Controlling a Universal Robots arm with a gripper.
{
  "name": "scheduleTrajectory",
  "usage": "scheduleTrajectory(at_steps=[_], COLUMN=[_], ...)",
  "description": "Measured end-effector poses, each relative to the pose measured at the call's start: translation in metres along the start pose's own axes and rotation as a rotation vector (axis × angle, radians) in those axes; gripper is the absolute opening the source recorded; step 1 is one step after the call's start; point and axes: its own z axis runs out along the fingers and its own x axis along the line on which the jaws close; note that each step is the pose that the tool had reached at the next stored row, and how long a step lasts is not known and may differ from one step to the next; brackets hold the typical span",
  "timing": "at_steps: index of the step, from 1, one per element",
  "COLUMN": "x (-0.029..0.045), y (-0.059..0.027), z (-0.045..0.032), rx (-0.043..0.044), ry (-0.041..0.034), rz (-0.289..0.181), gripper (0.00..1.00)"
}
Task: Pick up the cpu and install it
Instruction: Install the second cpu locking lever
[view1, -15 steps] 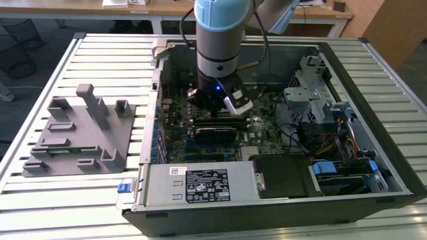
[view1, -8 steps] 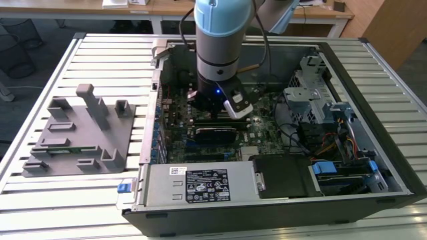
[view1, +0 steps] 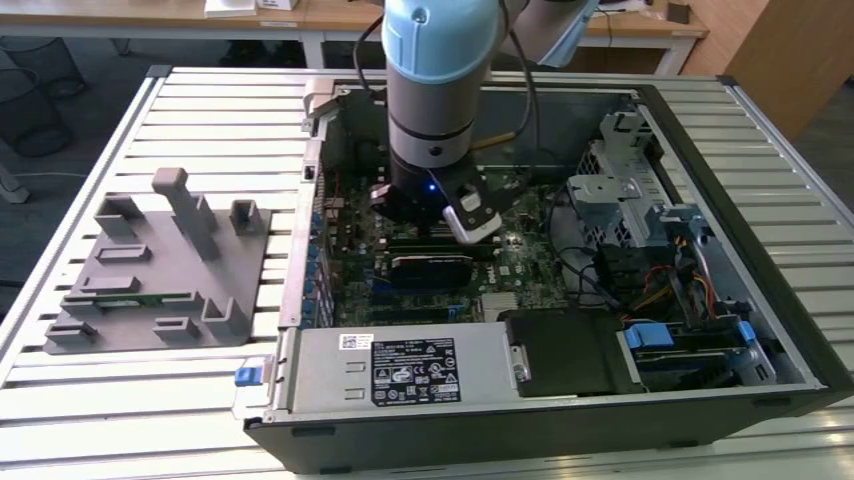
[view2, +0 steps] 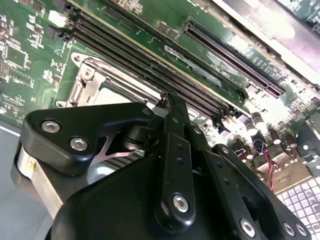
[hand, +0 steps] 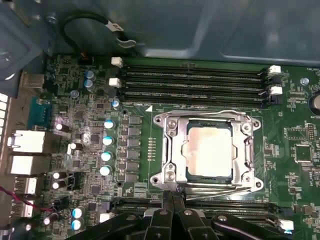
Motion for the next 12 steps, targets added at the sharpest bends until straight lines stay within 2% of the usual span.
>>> scheduleTrajectory(at_steps=[10,12], x=[0.0052,0.0066], y=[-0.0033,-0.0043], z=[0.0053,0.0056], rx=[-0.029,-0.0401], ry=[-0.0008,-0.001], rz=[0.0,0.001], gripper=[0.11,0.11])
